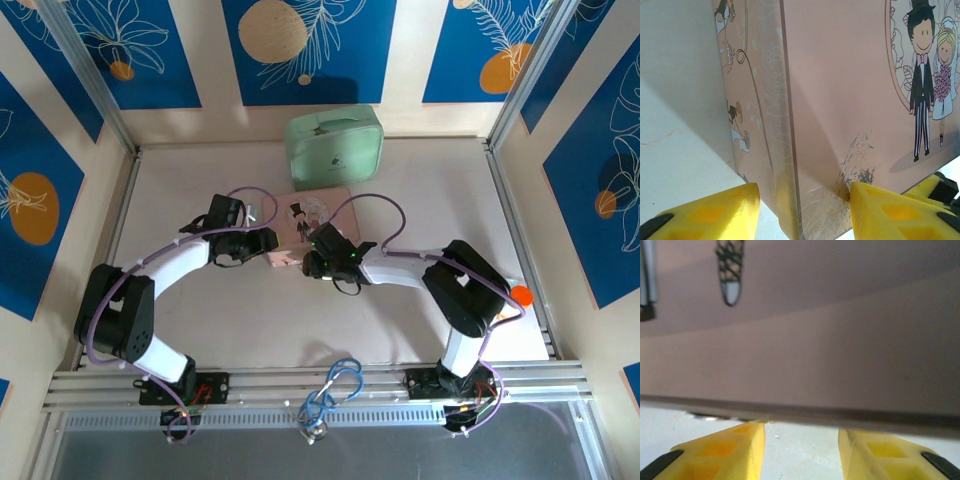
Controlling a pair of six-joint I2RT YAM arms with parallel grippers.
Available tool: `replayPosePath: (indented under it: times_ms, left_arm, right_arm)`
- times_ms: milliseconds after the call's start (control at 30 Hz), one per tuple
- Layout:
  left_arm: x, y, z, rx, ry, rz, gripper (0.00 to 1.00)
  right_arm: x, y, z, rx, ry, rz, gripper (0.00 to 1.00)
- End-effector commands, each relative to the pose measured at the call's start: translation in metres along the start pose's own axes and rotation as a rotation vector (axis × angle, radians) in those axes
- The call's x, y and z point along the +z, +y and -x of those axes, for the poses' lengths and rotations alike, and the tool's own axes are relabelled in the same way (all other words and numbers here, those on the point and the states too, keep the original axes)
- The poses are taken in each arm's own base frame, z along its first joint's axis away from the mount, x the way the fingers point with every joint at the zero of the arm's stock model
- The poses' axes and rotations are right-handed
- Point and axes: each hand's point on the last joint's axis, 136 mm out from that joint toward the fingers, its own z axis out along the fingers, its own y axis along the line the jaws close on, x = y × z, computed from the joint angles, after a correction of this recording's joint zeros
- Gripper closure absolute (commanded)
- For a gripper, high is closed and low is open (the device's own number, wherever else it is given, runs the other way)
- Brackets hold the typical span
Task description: Unlock the padlock with the key
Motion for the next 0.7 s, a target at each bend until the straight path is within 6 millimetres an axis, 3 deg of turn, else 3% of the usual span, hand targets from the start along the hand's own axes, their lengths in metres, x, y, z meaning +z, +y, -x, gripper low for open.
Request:
replayPosePath:
  times_ms: [0,667]
  left_arm:
    - [0.001,0.02,-0.021,-0.012,0.065,0.059,0.51]
    - [-0.002,0.02,-0.022,-0.005,0.064,0.066,0.51]
  right_arm:
    - [0.001,0.001,-0.001,-0.027,0.016,-0.027,0.57]
    - [0.007,-0.008,0.01,-0.103,0.019,-0.24,0.66]
